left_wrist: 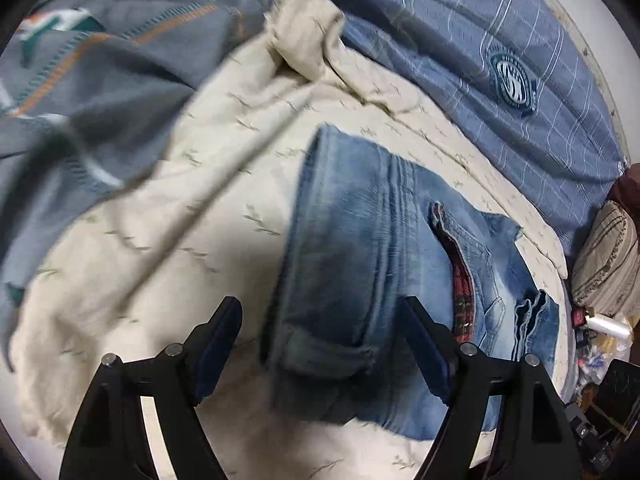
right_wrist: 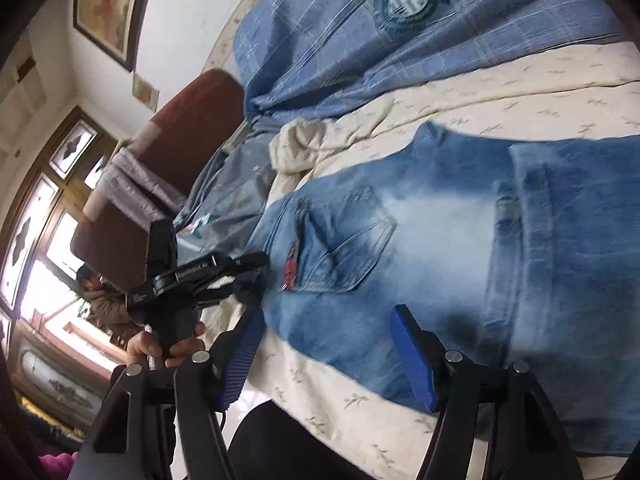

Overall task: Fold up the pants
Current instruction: 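Release the folded hems onto the waistband and open the right gripper, then grasp the folded leg edge with the left gripper and lift it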

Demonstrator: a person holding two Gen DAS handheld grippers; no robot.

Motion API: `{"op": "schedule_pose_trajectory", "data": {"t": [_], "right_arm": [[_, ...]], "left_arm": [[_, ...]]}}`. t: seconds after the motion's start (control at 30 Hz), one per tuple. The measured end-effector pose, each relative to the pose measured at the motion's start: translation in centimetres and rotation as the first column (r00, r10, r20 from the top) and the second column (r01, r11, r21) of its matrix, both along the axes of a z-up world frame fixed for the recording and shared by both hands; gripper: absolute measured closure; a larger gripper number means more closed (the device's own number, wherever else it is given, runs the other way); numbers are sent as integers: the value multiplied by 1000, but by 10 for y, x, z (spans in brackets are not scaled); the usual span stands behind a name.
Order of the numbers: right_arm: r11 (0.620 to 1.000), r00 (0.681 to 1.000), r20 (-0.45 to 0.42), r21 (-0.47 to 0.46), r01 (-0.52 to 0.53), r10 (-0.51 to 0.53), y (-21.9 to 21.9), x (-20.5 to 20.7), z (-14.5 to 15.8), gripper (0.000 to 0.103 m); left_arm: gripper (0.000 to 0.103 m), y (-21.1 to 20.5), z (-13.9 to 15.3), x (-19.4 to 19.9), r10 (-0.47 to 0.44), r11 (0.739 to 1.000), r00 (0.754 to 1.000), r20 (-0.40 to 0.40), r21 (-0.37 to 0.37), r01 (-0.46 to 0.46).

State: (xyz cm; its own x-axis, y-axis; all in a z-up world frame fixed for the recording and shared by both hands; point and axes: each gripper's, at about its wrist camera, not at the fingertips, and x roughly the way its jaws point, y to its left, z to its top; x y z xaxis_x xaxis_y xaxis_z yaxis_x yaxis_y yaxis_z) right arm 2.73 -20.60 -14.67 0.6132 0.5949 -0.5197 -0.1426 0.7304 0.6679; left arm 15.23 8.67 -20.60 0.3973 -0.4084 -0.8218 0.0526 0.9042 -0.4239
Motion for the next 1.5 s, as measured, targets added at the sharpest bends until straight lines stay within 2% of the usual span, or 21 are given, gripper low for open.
{"op": "schedule_pose_trajectory", "data": {"t": [0.17,0.2,0.23,0.27,0.33,0.47,0.5,0.57,0.6,0.67,0.7,0.77,0.8,0.83,0.87,0.93,1.0,1.13,1.37,1.43,1.5], "right_arm": [[997,998,-3,44,69,-69,-23,-1,2,35],[996,997,-1,48,82,-82,-27,-2,3,35],[995,996,1,50,90,-90,-29,-2,3,35],[993,995,3,58,101,-101,-33,-2,4,35],[990,993,3,77,117,-117,-38,-3,5,35],[984,989,-7,100,150,-150,-48,-3,5,35],[983,988,-9,95,156,-156,-49,-3,5,35],[981,985,-17,87,175,-174,-52,-3,4,35],[980,984,-22,87,180,-179,-54,-3,3,35],[977,981,-31,92,192,-190,-59,-4,2,35],[976,980,-31,93,197,-195,-60,-5,2,35],[974,978,-30,90,208,-206,-64,-6,2,35],[972,977,-29,90,215,-213,-66,-6,3,35],[971,975,-29,92,222,-220,-68,-6,3,35],[968,973,-30,96,231,-229,-71,-6,3,35],[963,968,-33,98,253,-251,-75,-7,2,35],[956,960,-39,95,279,-276,-80,-7,1,35],[942,944,-81,71,327,-321,-90,-6,-6,35],[951,947,-117,54,306,-298,-90,-1,-14,36],[962,955,-130,33,272,-265,-84,3,-17,52],[972,959,-157,-43,232,-236,-73,9,-20,63]], "left_arm": [[22,-11,-3,4,-15,1000,1000,-1,-1,15],[33,-11,-3,3,-13,1000,1000,9,-8,13],[48,-11,-2,2,-21,1000,1000,13,-22,21],[53,-13,-1,2,-33,999,999,16,-36,34],[57,-19,4,1,-44,999,998,36,-2,44],[58,-22,11,1,-46,999,998,48,19,45],[55,-23,12,1,-45,999,998,50,19,44],[27,-23,10,6,-29,999,999,36,34,28],[9,-22,4,9,-6,999,1000,8,42,5],[8,-21,-6,12,10,1000,1000,-26,8,-10],[8,-21,-5,11,18,1000,1000,-3,7,-18],[15,-23,-1,9,14,1000,1000,19,9,-15],[36,-24,0,9,7,1000,1000,29,-7,-7],[51,-25,3,10,-9,999,999,33,-35,10],[54,-25,6,10,-7,999,999,41,-32,8],[74,-26,12,11,-10,1000,998,62,-4,10],[79,-26,17,10,-13,1000,997,83,-6,13],[81,-29,26,4,-10,1000,992,124,6,9],[83,-39,60,-18,-38,999,975,221,2,39],[83,-43,69,-23,-49,999,969,241,2,50],[83,-49,78,-28,-64,998,964,260,4,65]]}}
